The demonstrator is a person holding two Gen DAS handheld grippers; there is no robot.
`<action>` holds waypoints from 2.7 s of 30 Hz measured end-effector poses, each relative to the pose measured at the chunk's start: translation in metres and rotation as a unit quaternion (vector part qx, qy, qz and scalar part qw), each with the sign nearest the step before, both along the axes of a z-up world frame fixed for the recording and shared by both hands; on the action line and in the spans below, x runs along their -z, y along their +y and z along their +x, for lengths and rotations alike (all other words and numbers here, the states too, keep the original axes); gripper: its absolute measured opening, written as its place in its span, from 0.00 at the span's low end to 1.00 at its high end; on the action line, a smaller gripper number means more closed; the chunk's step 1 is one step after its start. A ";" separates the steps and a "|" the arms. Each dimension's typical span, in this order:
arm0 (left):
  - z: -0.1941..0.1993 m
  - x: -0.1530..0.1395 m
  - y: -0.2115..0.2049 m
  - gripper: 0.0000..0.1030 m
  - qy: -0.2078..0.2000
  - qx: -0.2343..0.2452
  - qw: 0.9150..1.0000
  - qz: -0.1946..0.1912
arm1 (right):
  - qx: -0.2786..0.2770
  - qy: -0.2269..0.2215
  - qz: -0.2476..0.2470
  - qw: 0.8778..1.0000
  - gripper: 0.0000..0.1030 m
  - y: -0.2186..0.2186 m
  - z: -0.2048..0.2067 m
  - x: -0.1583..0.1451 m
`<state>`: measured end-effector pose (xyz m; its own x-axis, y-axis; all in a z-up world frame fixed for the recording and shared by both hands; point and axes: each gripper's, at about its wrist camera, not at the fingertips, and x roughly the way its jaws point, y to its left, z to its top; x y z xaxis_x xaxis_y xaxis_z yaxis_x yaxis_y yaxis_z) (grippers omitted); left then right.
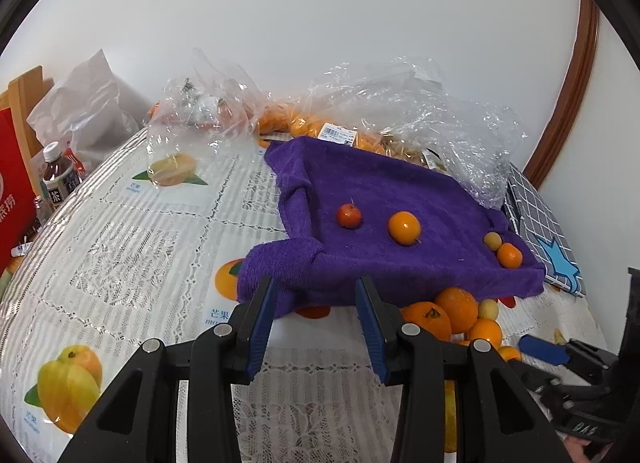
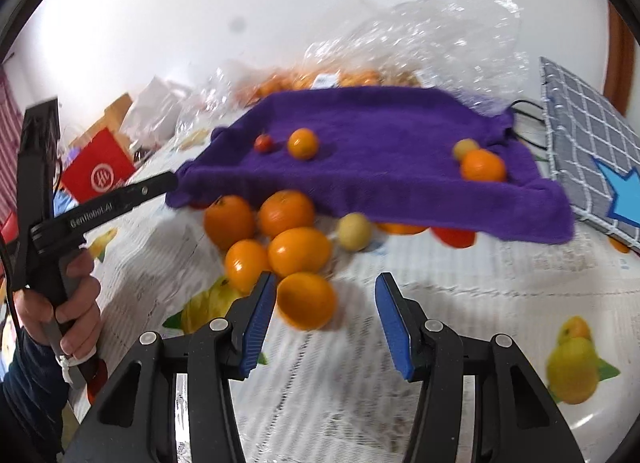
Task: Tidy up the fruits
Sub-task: 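Grasp a small orange with the right gripper while the left grasps a large orange, then carry the small orange with the right gripper while the left carries the large orange onto the towel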
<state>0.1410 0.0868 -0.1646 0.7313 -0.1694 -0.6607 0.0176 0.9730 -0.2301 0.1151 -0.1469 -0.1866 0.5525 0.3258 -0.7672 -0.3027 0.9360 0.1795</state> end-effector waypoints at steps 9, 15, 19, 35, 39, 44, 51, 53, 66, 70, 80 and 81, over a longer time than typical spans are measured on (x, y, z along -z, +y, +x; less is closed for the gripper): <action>0.001 0.004 -0.029 0.38 0.015 0.094 0.995 -0.020 | -0.013 0.021 -0.016 1.000 0.34 0.009 0.000 0.011; 0.005 0.009 -0.049 0.42 0.036 0.131 0.990 -0.030 | 0.015 0.005 -0.027 1.000 0.34 -0.019 -0.005 0.005; 0.011 0.014 -0.056 0.44 0.051 0.137 0.989 -0.037 | 0.054 -0.008 -0.040 0.998 0.34 -0.047 -0.005 0.003; 0.021 0.026 -0.069 0.40 0.089 0.141 0.986 -0.011 | 0.081 0.018 -0.054 0.995 0.35 -0.064 0.006 0.015; 0.020 0.025 -0.066 0.39 0.086 0.134 0.987 -0.014 | 0.081 0.016 -0.059 0.995 0.34 -0.063 0.005 0.015; 0.017 0.015 -0.054 0.39 0.061 0.118 0.990 -0.046 | 0.092 0.015 -0.041 0.995 0.34 -0.070 0.005 0.014; 0.012 0.001 -0.035 0.39 0.023 0.084 0.994 -0.068 | 0.101 0.002 -0.010 0.995 0.34 -0.078 0.000 0.008; 0.012 -0.001 -0.032 0.39 0.018 0.077 0.995 -0.067 | 0.105 -0.001 -0.011 0.994 0.34 -0.078 0.000 0.006; 0.004 -0.011 -0.033 0.39 -0.006 0.067 0.996 -0.050 | 0.117 -0.041 0.004 0.992 0.34 -0.082 0.010 -0.030; 0.005 -0.012 -0.029 0.39 -0.010 0.053 0.998 -0.044 | 0.124 -0.047 0.007 0.991 0.34 -0.084 0.017 -0.038; 0.017 -0.022 -0.020 0.39 -0.008 0.045 0.998 -0.036 | 0.131 -0.062 0.005 0.989 0.34 -0.083 0.035 -0.054; 0.020 -0.023 -0.018 0.39 -0.007 0.045 0.998 -0.041 | 0.132 -0.063 0.004 0.989 0.34 -0.082 0.037 -0.055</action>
<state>0.1609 0.0685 -0.1412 0.7195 -0.2874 -0.6322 0.1074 0.9454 -0.3075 0.1526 -0.2290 -0.1314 0.7100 0.1638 -0.6848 -0.0690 0.9841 0.1639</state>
